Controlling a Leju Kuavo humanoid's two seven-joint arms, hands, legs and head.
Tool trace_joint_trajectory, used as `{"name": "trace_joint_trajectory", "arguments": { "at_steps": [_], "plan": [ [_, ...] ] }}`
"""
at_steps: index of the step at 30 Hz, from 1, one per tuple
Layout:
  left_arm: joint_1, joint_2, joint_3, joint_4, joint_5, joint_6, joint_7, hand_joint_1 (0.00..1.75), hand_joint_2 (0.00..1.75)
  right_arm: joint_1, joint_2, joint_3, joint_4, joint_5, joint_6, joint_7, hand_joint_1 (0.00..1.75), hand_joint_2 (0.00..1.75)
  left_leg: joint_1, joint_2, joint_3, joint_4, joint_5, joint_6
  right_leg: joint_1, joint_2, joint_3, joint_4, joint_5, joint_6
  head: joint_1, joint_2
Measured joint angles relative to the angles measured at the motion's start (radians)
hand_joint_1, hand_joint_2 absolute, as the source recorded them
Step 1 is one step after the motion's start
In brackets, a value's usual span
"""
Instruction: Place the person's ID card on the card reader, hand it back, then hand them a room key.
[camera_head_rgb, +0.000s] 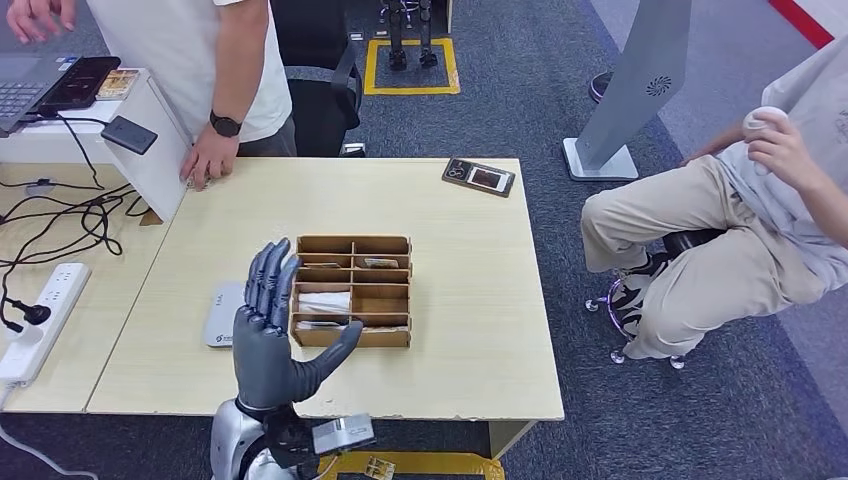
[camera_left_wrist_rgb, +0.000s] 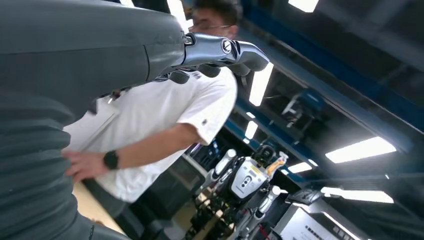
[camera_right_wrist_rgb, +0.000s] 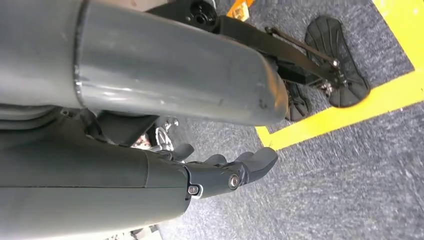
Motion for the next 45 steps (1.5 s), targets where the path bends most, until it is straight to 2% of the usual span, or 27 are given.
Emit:
{"name": "trace_joint_trajectory", "arguments": {
  "at_steps": [9, 12, 15, 19, 23, 25, 28, 31, 34, 45],
  "plan": [
    [0.006, -0.017, 0.032, 0.032, -0.201, 0.002, 0.026, 0.0, 1.75, -0.006, 0.0, -0.003, 0.0, 0.0, 0.01, 0.0, 0.0, 0.0, 0.0, 0.0, 0.0, 0.0, 0.0, 0.0, 0.0, 0.0, 0.0, 0.0, 0.0, 0.0, 0.0, 0.0],
    [0.005, -0.016, 0.041, 0.04, -0.347, 0.003, 0.087, 0.0, 1.75, -0.01, 0.0, -0.005, 0.0, 0.0, 0.019, 0.0, 0.0, 0.0, 0.0, 0.0, 0.0, 0.0, 0.0, 0.0, 0.0, 0.0, 0.0, 0.0, 0.0, 0.0, 0.0, 0.0],
    [0.001, -0.002, 0.038, 0.05, -0.452, 0.003, 0.193, 0.0, 1.75, -0.015, 0.0, -0.006, 0.0, 0.0, 0.02, 0.0, 0.0, 0.0, 0.0, 0.0, 0.0, 0.0, 0.0, 0.0, 0.0, 0.0, 0.0, 0.0, 0.0, 0.0, 0.0, 0.0],
    [-0.029, 0.055, -0.005, 0.081, -0.491, 0.003, 0.385, 0.0, 1.75, -0.019, 0.0, -0.007, -0.001, 0.0, 0.021, 0.0, 0.0, 0.0, 0.0, 0.0, 0.0, 0.0, 0.0, 0.0, 0.0, 0.0, 0.0, 0.0, 0.0, 0.0, 0.0, 0.0],
    [-0.099, 0.163, -0.117, 0.145, -0.493, 0.003, 0.595, 0.0, 1.75, -0.023, 0.0, -0.007, -0.001, 0.0, 0.025, 0.0, 0.0, 0.0, 0.0, 0.0, 0.001, 0.0, 0.001, -0.001, 0.0, 0.0, 0.0, 0.001, 0.0, 0.0, 0.0, 0.0],
    [-0.138, 0.21, -0.183, 0.186, -0.493, 0.003, 0.669, 0.0, 1.75, -0.024, 0.0, -0.007, -0.002, 0.0, 0.03, 0.001, 0.0, 0.0, 0.0, 0.0, 0.001, 0.0, 0.001, -0.001, 0.0, 0.0, 0.0, 0.001, 0.0, -0.001, 0.0, 0.0],
    [-0.187, 0.255, -0.278, 0.25, -0.493, 0.003, 0.749, 0.0, 1.75, -0.026, 0.0, -0.007, -0.002, 0.0, 0.033, 0.003, 0.0, 0.0, 0.0, 0.0, 0.0, 0.0, 0.001, -0.001, 0.0, 0.0, 0.0, 0.001, 0.001, -0.001, 0.0, 0.0],
    [-0.217, 0.276, -0.356, 0.304, -0.493, 0.003, 0.776, 0.0, 1.75, -0.026, 0.0, -0.007, -0.002, 0.0, 0.032, 0.003, 0.0, 0.0, 0.0, 0.001, 0.0, 0.0, 0.001, -0.001, 0.0, 0.001, 0.0, 0.001, 0.001, -0.001, 0.0, 0.0],
    [-0.233, 0.283, -0.398, 0.347, -0.493, 0.003, 0.777, 0.0, 1.75, -0.026, 0.0, -0.007, -0.002, 0.0, 0.033, 0.003, 0.0, 0.0, 0.0, 0.001, 0.0, 0.0, 0.001, -0.001, 0.0, 0.001, -0.001, 0.0, 0.001, -0.001, 0.0, 0.0],
    [-0.24, 0.268, -0.418, 0.453, -0.493, 0.004, 0.738, 0.0, 1.75, -0.025, 0.0, -0.007, -0.005, 0.0, 0.033, 0.006, 0.0, 0.0, 0.0, 0.002, 0.0, 0.0, 0.001, -0.001, 0.0, 0.001, -0.001, 0.0, 0.001, -0.001, 0.0, 0.0]
  ]
}}
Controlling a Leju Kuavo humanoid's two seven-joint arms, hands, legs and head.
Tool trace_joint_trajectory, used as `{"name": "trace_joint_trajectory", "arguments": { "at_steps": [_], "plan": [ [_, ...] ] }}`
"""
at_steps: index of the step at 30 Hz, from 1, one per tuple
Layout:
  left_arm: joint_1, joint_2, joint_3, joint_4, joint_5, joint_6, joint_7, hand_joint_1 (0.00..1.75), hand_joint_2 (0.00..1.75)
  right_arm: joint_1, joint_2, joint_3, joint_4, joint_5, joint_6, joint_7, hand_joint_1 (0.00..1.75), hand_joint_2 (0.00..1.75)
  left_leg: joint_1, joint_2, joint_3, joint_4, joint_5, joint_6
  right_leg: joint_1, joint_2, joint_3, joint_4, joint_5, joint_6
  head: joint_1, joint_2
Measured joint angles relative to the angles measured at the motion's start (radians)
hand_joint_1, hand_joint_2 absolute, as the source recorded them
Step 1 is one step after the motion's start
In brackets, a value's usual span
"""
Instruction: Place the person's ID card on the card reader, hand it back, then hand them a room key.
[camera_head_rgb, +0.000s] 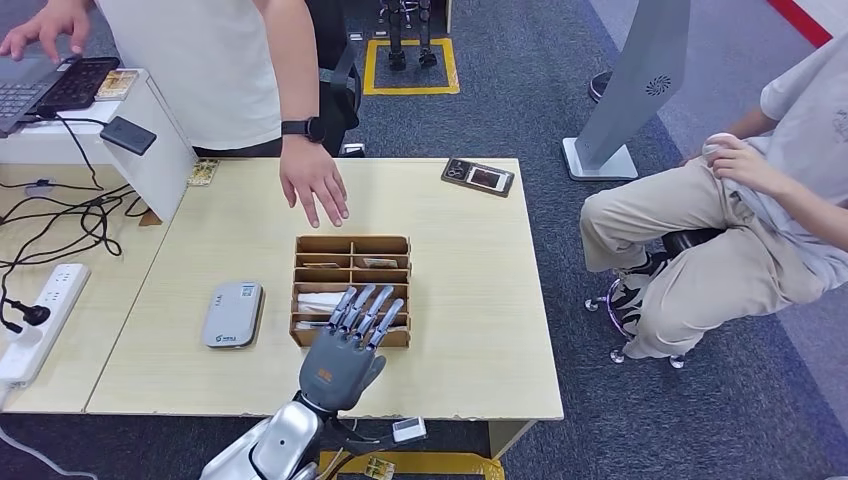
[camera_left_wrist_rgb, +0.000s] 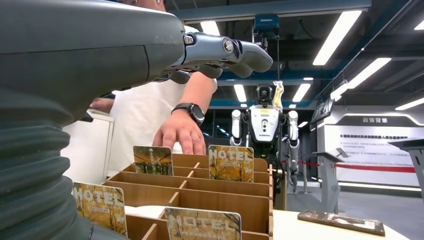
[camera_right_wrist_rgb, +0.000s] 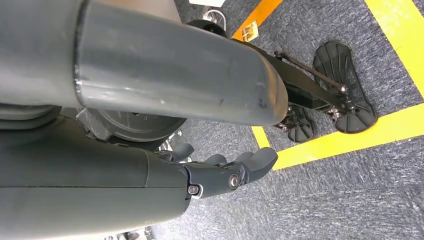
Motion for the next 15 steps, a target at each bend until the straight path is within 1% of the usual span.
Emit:
{"name": "trace_joint_trajectory", "arguments": {
  "at_steps": [12, 15],
  "plan": [
    [0.001, -0.008, 0.0, 0.016, 0.0, 0.0, -0.004, 0.0, 1.75, 0.001, 0.0, 0.0, 0.0, 0.0, 0.0, 0.0, 0.0, 0.0, 0.0, 0.0, 0.0, 0.0, 0.0, 0.0, 0.0, 0.0, 0.0, 0.0, 0.0, 0.0, 0.0, 0.0],
    [0.001, -0.008, 0.0, 0.02, 0.0, 0.0, 0.02, 0.0, 1.75, 0.001, 0.0, 0.0, 0.0, 0.0, 0.0, 0.0, 0.0, 0.0, 0.0, 0.0, 0.0, 0.0, 0.0, 0.0, 0.0, 0.0, 0.0, 0.0, 0.0, 0.0, 0.0, 0.0]
  ]
}}
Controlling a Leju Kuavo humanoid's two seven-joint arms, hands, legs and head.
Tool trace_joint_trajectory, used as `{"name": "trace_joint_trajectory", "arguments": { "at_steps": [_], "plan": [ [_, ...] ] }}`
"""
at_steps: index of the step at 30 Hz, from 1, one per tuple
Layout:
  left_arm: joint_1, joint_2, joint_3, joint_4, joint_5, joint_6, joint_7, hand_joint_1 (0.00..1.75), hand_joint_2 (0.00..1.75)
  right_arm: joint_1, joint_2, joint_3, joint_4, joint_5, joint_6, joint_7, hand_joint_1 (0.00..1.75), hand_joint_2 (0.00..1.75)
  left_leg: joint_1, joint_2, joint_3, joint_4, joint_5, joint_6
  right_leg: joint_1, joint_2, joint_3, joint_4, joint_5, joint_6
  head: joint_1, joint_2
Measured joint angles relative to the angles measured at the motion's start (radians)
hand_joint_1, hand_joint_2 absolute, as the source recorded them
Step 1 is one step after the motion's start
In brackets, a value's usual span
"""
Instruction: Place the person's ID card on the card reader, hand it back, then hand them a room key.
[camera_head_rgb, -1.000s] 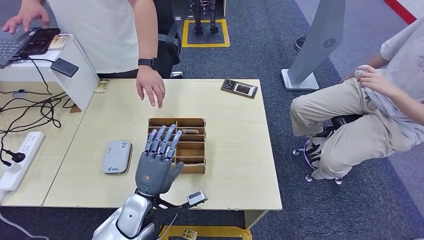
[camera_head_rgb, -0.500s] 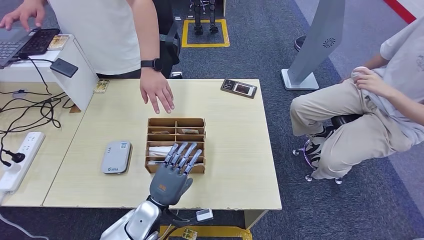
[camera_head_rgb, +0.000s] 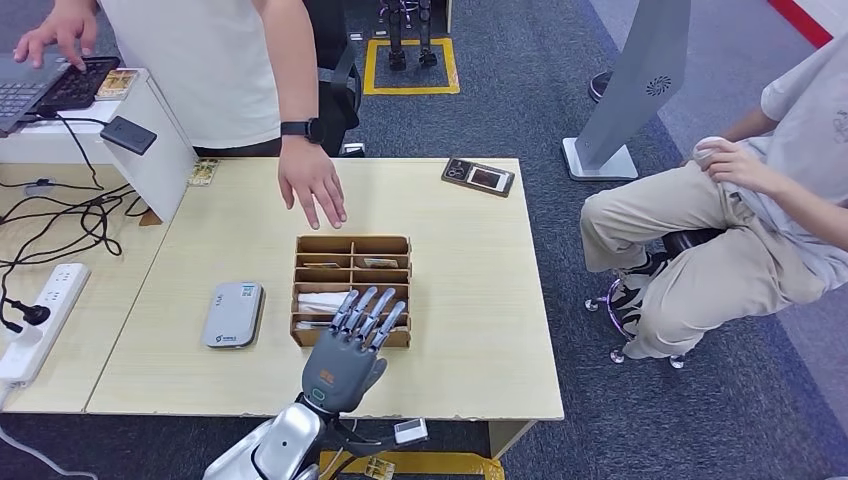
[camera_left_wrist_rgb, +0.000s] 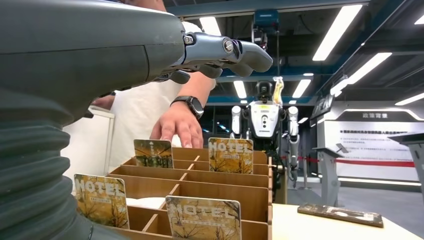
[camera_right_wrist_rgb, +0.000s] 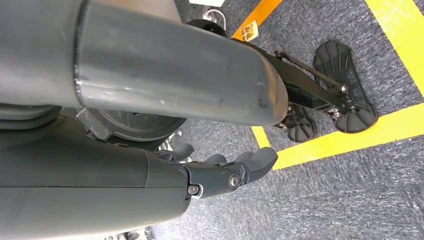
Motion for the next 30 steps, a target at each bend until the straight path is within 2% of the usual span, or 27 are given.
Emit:
{"name": "trace_joint_trajectory", "arguments": {
  "at_steps": [5, 9, 15, 21, 30],
  "plan": [
    [-0.021, 0.005, -0.011, 0.019, 0.0, 0.0, 0.157, 0.0, 1.75, 0.001, 0.0, 0.0, 0.0, 0.0, -0.002, 0.0, 0.0, 0.0, 0.0, 0.0, 0.0, 0.0, 0.0, 0.0, 0.0, 0.0, 0.0, 0.0, 0.0, 0.0, 0.0, 0.0],
    [-0.041, 0.011, -0.031, 0.036, 0.0, 0.0, 0.218, 0.0, 1.75, 0.002, 0.0, 0.0, 0.0, 0.0, -0.003, 0.0, 0.0, 0.0, 0.0, 0.0, 0.0, 0.0, 0.0, 0.0, 0.0, 0.0, 0.0, 0.0, 0.0, 0.0, 0.0, 0.0],
    [-0.083, 0.019, -0.095, 0.077, 0.0, -0.02, 0.367, 0.0, 1.75, 0.003, 0.0, -0.002, 0.0, 0.0, -0.009, 0.002, 0.0, 0.0, 0.0, 0.0, 0.0, 0.0, 0.0, 0.0, 0.0, 0.0, 0.0, 0.0, 0.0, 0.0, 0.0, 0.0],
    [-0.098, 0.022, -0.125, 0.11, 0.0, -0.024, 0.381, 0.0, 1.75, 0.005, 0.0, -0.002, 0.0, 0.0, -0.011, 0.002, 0.0, 0.0, 0.0, 0.0, 0.0, 0.0, 0.0, 0.0, 0.0, 0.0, 0.0, 0.0, 0.0, 0.0, 0.0, 0.0],
    [-0.102, 0.022, -0.13, 0.14, 0.0, -0.022, 0.333, 0.0, 1.75, 0.005, 0.0, -0.002, 0.0, 0.0, -0.011, 0.003, 0.0, 0.0, 0.0, 0.0, 0.0, 0.0, 0.0, 0.0, 0.0, 0.0, 0.0, 0.0, 0.0, 0.0, 0.0, 0.0]
  ]
}}
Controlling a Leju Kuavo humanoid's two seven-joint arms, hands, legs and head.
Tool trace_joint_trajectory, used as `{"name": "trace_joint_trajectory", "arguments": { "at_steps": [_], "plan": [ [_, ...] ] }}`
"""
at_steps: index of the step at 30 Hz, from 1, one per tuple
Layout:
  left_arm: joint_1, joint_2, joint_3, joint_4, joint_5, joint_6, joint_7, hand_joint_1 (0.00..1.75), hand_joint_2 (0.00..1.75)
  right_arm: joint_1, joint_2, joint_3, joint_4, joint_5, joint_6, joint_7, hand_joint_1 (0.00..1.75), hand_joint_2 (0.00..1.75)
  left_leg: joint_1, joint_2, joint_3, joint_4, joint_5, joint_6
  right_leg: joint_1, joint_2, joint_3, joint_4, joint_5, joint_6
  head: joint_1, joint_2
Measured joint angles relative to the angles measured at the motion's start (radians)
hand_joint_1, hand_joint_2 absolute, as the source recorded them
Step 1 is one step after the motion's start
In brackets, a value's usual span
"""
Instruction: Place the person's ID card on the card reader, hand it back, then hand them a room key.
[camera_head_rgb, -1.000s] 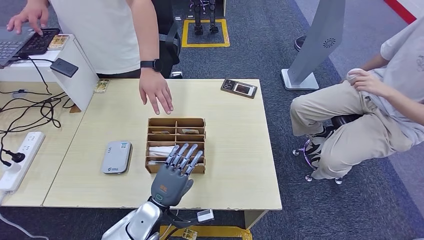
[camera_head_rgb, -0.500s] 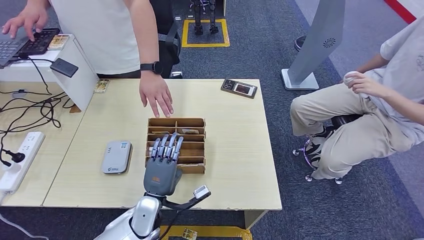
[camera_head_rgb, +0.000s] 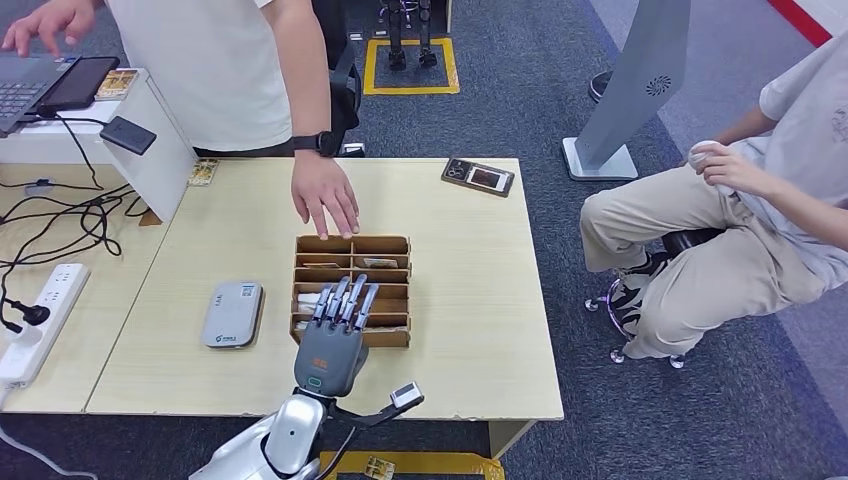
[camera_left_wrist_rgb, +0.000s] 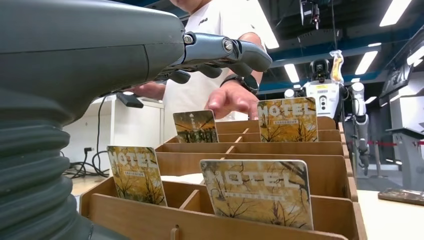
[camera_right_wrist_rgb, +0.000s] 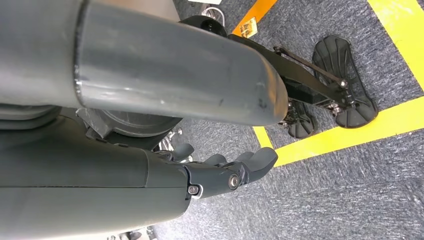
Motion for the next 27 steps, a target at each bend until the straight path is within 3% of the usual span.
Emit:
{"name": "trace_joint_trajectory", "arguments": {
  "at_steps": [14, 27],
  "plan": [
    [0.011, -0.007, 0.0, 0.01, 0.0, 0.015, -0.125, 0.0, 1.75, -0.002, 0.003, 0.0, 0.0, 0.0, 0.001, 0.0, 0.0, 0.0, 0.0, 0.0, 0.0, 0.0, 0.0, 0.0, 0.0, 0.0, 0.0, 0.0, 0.0, 0.0, 0.0, 0.0],
    [0.018, -0.015, 0.0, 0.016, 0.0, 0.015, -0.144, 0.0, 1.75, -0.001, 0.003, 0.0, 0.0, 0.0, 0.001, 0.0, 0.0, 0.0, 0.0, 0.0, 0.0, 0.0, 0.0, 0.0, 0.0, 0.0, 0.0, 0.0, 0.0, 0.0, 0.0, 0.0]
  ]
}}
